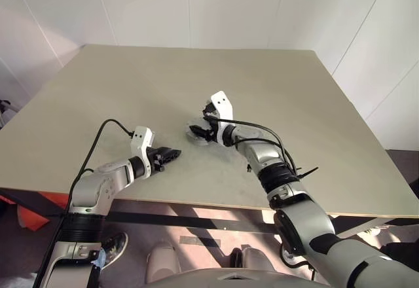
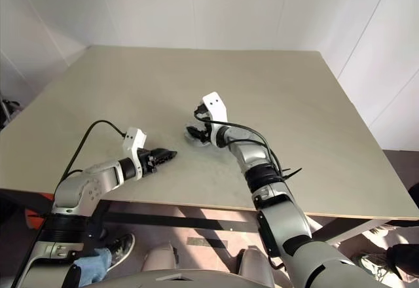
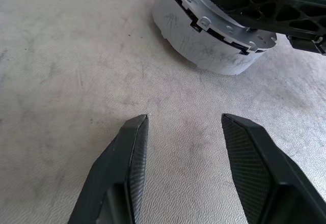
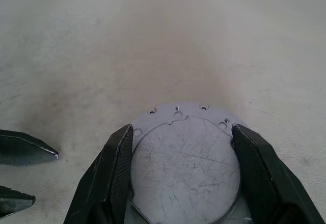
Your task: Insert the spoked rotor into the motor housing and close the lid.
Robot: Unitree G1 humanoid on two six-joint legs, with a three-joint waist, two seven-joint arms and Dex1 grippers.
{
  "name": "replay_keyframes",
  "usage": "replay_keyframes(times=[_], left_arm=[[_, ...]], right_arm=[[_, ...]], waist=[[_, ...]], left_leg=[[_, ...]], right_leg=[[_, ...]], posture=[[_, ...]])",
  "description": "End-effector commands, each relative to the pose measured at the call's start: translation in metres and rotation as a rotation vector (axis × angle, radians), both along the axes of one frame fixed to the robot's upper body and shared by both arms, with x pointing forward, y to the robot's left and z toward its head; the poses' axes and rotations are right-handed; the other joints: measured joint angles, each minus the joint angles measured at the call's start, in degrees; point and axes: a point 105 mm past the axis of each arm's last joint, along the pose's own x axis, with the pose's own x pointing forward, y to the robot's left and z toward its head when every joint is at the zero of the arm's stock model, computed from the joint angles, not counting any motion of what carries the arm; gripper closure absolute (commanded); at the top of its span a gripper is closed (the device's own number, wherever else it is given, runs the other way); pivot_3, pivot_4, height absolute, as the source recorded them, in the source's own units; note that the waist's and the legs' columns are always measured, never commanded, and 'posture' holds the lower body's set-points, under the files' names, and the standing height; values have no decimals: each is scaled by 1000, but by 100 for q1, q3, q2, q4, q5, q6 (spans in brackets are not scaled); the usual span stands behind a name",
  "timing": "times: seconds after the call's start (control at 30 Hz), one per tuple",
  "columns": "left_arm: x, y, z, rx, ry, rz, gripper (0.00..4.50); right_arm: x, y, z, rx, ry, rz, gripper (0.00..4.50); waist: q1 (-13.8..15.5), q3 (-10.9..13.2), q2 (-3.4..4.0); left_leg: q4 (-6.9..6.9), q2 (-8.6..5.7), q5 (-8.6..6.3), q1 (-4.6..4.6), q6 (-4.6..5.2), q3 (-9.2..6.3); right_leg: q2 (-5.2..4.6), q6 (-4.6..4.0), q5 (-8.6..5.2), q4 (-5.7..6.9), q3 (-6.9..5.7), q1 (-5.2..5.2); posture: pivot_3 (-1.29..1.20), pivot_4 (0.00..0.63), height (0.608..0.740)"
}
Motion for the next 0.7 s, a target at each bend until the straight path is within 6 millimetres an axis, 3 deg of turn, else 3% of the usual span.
replay_keyframes(times=[0.03, 0.33, 0.7], left_arm=[[2, -3, 9, -2, -37, -9, 2076], [2, -3, 9, -4, -37, -9, 2076], [3, -3, 7, -1, -34, -7, 2076]], right_arm=[[4, -4, 15, 21, -32, -11, 1537], [3, -2, 15, 14, -38, -5, 1537], [-4, 4, 27, 80, -40, 36, 1537]], waist=[[0, 0, 0], [-2, 1, 1], [-2, 1, 2]], left_leg=[[0, 0, 0, 0, 0, 0], [-2, 0, 0, -2, 0, 0], [-7, 0, 0, -7, 0, 0]], right_leg=[[0, 0, 0, 0, 0, 0], [1, -3, 2, -2, 0, -3], [1, -3, 2, -9, -1, -7]], posture=[[0, 0, 740], [0, 0, 740], [0, 0, 740]])
